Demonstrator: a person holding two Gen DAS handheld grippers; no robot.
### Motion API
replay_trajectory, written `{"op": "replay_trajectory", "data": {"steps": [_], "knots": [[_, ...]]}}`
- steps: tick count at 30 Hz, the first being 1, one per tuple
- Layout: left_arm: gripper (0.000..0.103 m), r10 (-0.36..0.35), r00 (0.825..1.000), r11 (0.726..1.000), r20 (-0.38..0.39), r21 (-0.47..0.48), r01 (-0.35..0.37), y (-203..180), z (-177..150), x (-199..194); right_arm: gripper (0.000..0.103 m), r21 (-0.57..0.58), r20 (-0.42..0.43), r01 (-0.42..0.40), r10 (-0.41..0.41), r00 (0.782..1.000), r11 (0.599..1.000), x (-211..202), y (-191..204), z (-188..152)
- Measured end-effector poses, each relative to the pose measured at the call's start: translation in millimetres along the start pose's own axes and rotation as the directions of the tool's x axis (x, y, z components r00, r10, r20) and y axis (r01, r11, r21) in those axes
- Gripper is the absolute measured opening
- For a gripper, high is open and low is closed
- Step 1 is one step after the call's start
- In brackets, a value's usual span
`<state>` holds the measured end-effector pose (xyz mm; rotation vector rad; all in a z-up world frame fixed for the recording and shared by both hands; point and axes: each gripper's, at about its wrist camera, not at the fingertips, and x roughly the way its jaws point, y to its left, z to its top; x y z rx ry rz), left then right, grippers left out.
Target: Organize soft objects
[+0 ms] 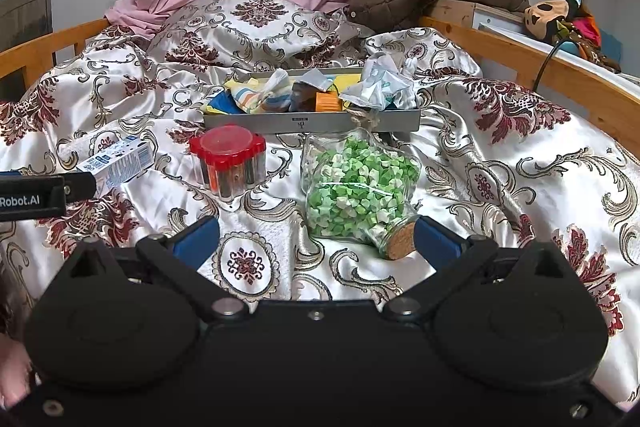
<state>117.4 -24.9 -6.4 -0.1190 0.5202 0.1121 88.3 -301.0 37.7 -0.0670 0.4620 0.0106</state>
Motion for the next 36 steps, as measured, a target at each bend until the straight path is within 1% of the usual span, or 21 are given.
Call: {"op": "replay_trajectory", "data": {"steps": [18, 26, 29, 33, 36], "knots": [[0.102, -0.001, 1.000, 1.000, 0.002, 0.002, 0.001, 1.5, -0.6, -0.5, 0.102, -0.001, 0.000, 0.001, -0.001, 1.000, 1.000, -0.1, 0.6, 0.1], [0.102, -0.005, 1.000, 1.000, -0.011, -0.010, 0.005, -1.2, -0.6, -0.6, 0.102, -0.001, -0.001, 0.002, -0.002, 1.000, 1.000, 0.0, 0.9, 0.1], [0.102, -0.029, 0.999, 1.000, -0.019, -0.003, 0.029, -2.9, -0.2, -0.6, 0.102, -0.001, 0.000, 0.001, -0.001, 1.000, 1.000, 0.2, 0.9, 0.0], [0.102, -0.045, 0.999, 0.999, -0.004, 0.008, 0.045, -6.8, -0.3, -3.9, 0.102, -0.002, -0.001, 0.001, -0.001, 1.000, 1.000, 0.1, 0.9, -0.3], [0.102, -0.042, 0.999, 0.999, 0.011, -0.013, 0.042, -6.5, 1.4, -6.5, 0.102, -0.002, -0.001, 0.001, -0.001, 1.000, 1.000, 0.2, 1.4, -0.4]]}}
